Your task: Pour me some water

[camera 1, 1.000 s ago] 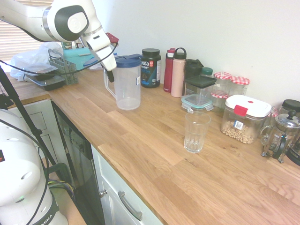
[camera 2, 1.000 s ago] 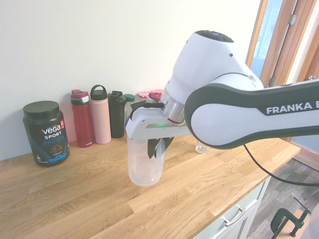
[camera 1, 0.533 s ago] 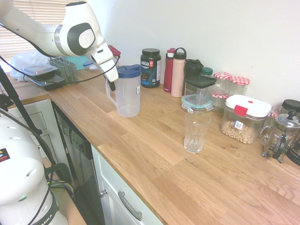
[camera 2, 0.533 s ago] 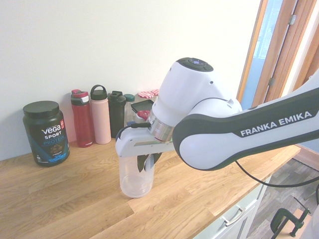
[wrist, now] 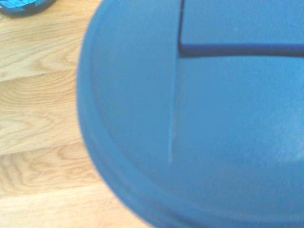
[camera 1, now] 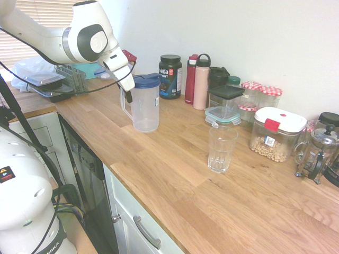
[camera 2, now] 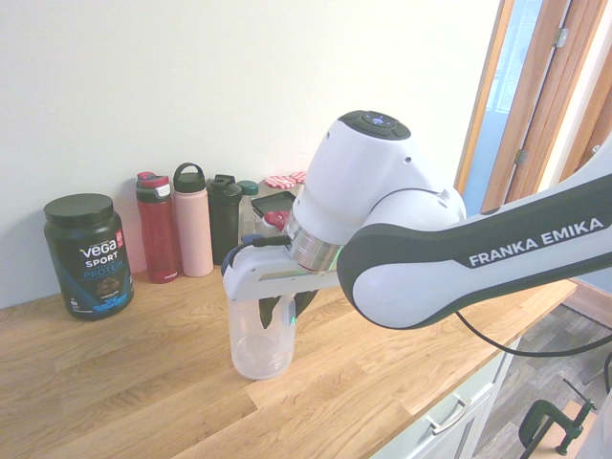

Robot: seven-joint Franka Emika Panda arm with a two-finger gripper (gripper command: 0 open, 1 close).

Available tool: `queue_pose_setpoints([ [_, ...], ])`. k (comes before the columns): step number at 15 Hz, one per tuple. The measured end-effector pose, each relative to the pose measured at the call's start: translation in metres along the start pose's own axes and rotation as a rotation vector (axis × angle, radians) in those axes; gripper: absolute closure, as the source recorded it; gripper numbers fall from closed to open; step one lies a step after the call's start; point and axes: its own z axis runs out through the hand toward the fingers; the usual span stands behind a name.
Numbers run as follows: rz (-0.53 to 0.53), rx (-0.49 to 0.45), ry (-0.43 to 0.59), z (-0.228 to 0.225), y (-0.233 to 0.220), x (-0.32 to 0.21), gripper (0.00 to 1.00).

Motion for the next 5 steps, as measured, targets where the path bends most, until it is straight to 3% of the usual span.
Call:
queue_pose_setpoints([
  [5,-0.084,-0.106,-0.087,-0.048,0.045,-0.002,0.00],
])
